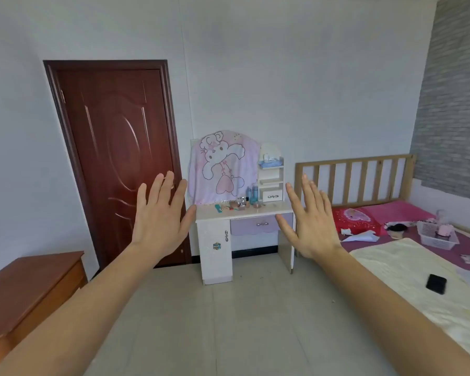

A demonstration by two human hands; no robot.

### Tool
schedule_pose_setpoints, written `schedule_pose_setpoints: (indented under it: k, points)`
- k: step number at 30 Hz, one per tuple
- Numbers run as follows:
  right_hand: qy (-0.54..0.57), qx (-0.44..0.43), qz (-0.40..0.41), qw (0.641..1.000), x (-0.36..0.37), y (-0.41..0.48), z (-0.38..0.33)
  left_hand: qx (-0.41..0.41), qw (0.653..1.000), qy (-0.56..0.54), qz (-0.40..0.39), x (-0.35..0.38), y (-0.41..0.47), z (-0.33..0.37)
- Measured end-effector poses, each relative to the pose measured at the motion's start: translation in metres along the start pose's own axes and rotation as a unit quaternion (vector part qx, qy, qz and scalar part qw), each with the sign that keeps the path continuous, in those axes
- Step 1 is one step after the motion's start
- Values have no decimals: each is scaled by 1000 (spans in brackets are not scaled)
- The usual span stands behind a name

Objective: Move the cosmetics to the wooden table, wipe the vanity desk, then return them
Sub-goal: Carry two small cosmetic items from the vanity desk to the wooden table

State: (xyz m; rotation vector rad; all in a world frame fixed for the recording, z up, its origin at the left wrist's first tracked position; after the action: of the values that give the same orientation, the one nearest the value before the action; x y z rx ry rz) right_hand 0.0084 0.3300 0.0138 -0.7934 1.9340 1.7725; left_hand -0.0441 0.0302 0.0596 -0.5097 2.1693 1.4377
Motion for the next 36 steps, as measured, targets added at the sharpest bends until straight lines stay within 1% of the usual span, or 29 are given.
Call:
schedule_pose_setpoints:
  k: [2, 5, 8, 10, 15, 18, 20, 23, 28, 30, 32, 36]
  points:
    - [1, 2, -26, 1000, 41, 30, 3, -15, 1000, -12, -21, 36, 22, -14]
    - [-26, -9, -73, 997, 109, 76, 13, 5, 1000, -13, -15, 96, 59, -26]
    - [-31, 4, -78, 996, 156, 116, 36, 22, 999, -22, -7, 149, 107, -28]
    - [-30, 16, -76, 996, 181, 133, 55, 25, 999, -36, -15, 187, 136, -17]
    - [-29, 45, -85, 995, 253, 171, 124, 47, 995, -81, -31, 289, 193, 48]
    - [-20, 68, -86, 994, 307, 196, 173, 76, 993, -82, -44, 354, 225, 100]
    - [-8, 77, -95, 992, 346, 217, 208, 95, 990, -79, -62, 398, 250, 135]
    - [1, 76, -116, 990, 401, 259, 261, 88, 988, -80, -99, 461, 296, 173]
    - [13, 84, -141, 986, 480, 340, 334, 63, 983, -101, -138, 544, 370, 209]
    - [27, 89, -148, 985, 513, 365, 350, 57, 982, -102, -149, 576, 388, 218]
    - [39, 72, -162, 983, 550, 386, 362, 55, 982, -96, -153, 612, 404, 225]
    - [51, 53, -194, 978, 630, 419, 388, 70, 975, -94, -188, 694, 438, 239]
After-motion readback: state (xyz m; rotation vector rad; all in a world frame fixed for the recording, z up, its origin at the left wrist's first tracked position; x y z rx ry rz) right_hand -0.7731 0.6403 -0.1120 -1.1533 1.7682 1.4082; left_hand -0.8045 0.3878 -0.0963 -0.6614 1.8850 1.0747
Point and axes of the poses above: each hand's wrist, its own y-axis towards the middle knuckle, its own x-axis out of the palm, z = x × y, the point moved 8 cm from there along y, towards the middle knuckle, and after that the axes turned 11 degrees about y, right-handed, at the moved point
